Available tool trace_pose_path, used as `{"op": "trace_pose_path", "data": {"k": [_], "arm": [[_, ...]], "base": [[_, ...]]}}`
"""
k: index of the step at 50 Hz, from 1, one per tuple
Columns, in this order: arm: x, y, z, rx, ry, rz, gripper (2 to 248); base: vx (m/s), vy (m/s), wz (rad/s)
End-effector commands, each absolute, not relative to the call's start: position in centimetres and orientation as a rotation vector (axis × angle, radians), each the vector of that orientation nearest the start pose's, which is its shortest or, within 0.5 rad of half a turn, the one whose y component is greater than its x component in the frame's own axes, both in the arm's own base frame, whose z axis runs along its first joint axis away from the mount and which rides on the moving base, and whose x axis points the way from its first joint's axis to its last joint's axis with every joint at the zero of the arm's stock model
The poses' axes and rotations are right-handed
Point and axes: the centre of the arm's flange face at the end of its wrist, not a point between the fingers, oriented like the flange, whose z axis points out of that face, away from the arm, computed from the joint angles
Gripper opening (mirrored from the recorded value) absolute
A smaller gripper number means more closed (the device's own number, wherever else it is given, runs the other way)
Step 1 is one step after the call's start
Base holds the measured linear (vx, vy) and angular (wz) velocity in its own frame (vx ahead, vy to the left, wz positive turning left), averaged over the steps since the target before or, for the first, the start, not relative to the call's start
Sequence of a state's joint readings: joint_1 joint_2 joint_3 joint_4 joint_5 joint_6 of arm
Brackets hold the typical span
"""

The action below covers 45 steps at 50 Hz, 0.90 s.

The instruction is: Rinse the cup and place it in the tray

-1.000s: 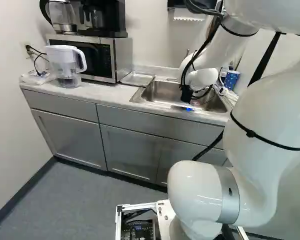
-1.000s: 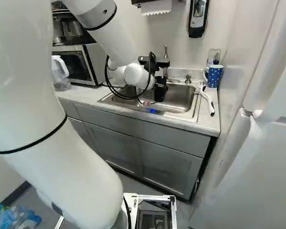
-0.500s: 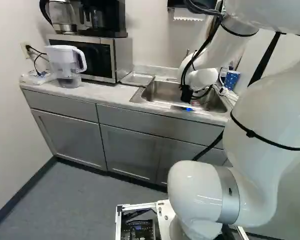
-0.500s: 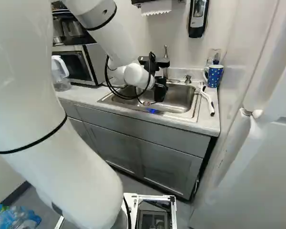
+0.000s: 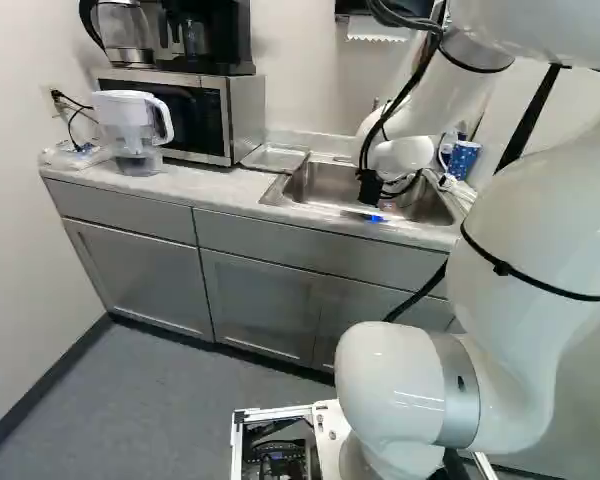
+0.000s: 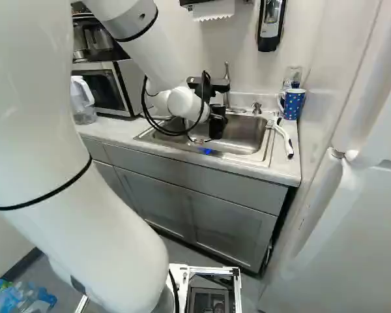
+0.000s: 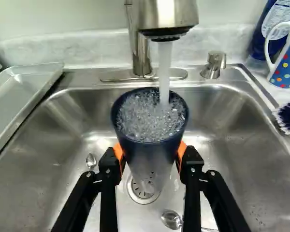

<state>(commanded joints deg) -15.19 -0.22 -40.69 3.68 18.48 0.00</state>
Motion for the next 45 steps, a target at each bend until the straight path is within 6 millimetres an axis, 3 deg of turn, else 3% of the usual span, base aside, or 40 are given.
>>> {"op": "trace_pose_path", "data": {"k": [45], "arm": [[47.4, -5.8, 52.5, -2.690, 0.260, -1.695, 122]], "base": [[0.000, 0.000, 0.000]]}}
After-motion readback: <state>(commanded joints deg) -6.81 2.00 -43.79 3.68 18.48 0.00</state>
